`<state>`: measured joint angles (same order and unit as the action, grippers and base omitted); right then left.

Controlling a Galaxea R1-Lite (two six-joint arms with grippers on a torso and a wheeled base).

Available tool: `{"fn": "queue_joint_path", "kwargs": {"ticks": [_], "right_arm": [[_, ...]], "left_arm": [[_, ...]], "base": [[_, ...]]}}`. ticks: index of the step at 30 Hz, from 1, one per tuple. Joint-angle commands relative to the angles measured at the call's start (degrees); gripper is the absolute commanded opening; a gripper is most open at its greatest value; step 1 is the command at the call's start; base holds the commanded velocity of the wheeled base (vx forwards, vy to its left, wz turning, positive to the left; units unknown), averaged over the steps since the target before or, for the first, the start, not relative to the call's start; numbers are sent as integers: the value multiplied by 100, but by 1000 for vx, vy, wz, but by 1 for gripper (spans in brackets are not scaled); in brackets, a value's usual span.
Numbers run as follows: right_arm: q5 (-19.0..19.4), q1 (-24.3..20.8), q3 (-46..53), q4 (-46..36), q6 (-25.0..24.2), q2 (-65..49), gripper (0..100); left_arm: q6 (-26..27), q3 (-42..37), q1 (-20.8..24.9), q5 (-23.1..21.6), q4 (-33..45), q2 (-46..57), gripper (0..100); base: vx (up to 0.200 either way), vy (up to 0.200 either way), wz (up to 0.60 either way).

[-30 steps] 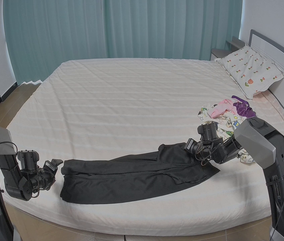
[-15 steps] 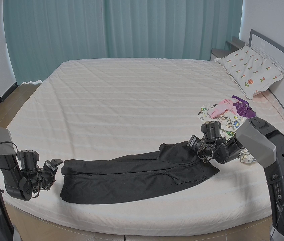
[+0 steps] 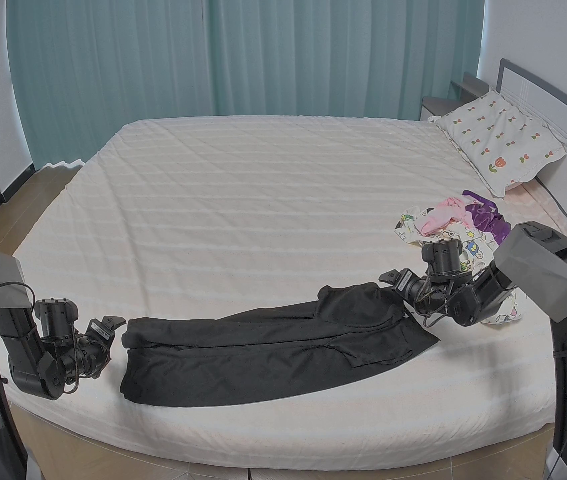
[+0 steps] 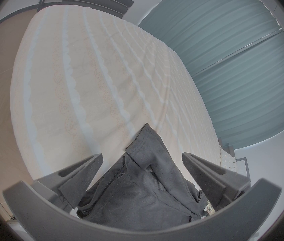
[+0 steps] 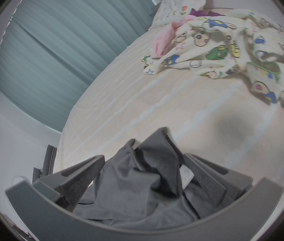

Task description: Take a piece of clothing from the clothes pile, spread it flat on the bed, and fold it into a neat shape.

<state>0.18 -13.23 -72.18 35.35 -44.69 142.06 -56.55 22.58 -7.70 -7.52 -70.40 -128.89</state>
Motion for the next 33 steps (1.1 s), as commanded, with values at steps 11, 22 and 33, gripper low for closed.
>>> {"fn": "queue_joint_path", "kwargs": {"ticks": [11, 22, 33], "right_arm": [[-53, 66, 3465, 2353, -1578, -1303, 100], [272, 75, 3905, 3109, -1674, -1128, 100], [272, -4, 4283, 3856, -1657, -987, 100]], "left_arm": [[-23, 335, 50, 84, -149, 330, 100], [-163, 326, 67, -30, -158, 75, 100], [487, 757, 111, 58, 404, 83, 100]], "base": [[0, 0, 0], [164, 0, 0], [0, 0, 0]]}}
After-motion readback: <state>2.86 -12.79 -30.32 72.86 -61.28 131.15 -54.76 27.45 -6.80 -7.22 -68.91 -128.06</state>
